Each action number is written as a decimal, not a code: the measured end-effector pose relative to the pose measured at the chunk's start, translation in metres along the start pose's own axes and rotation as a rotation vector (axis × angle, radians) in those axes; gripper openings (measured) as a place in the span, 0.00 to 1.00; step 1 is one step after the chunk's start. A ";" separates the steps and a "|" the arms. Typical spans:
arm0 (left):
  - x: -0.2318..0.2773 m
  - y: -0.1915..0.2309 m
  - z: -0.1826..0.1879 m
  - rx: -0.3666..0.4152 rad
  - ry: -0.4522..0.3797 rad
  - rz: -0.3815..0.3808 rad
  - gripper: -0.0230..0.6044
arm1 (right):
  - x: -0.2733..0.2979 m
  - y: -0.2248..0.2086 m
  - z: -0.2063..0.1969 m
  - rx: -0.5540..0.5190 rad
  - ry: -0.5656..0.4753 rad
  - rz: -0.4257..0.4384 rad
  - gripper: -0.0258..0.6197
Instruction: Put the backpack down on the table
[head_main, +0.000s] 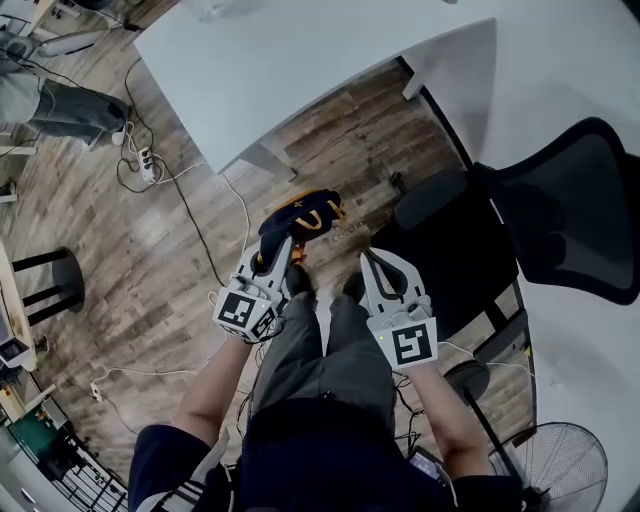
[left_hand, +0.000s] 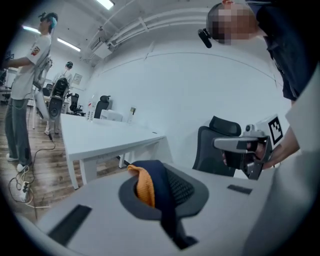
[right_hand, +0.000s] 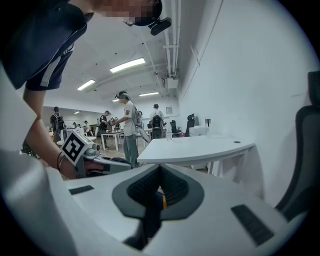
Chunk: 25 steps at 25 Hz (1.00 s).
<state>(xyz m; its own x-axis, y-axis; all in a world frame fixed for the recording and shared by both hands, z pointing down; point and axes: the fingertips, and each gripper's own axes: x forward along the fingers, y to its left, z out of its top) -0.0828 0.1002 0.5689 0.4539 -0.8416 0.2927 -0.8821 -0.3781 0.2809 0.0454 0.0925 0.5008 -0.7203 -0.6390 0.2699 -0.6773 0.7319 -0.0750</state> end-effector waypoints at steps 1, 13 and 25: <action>-0.002 -0.003 0.008 0.004 -0.006 -0.001 0.04 | -0.002 -0.001 0.005 -0.002 -0.007 -0.007 0.04; -0.035 -0.041 0.114 0.073 -0.092 -0.036 0.04 | -0.029 -0.011 0.061 -0.025 -0.040 -0.044 0.04; -0.065 -0.067 0.238 0.149 -0.225 -0.061 0.04 | -0.053 -0.019 0.100 -0.029 -0.066 -0.069 0.04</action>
<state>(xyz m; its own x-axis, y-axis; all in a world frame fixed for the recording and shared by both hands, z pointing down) -0.0826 0.0885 0.3136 0.4824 -0.8736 0.0641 -0.8702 -0.4696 0.1491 0.0815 0.0883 0.3915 -0.6808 -0.7019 0.2095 -0.7220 0.6913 -0.0301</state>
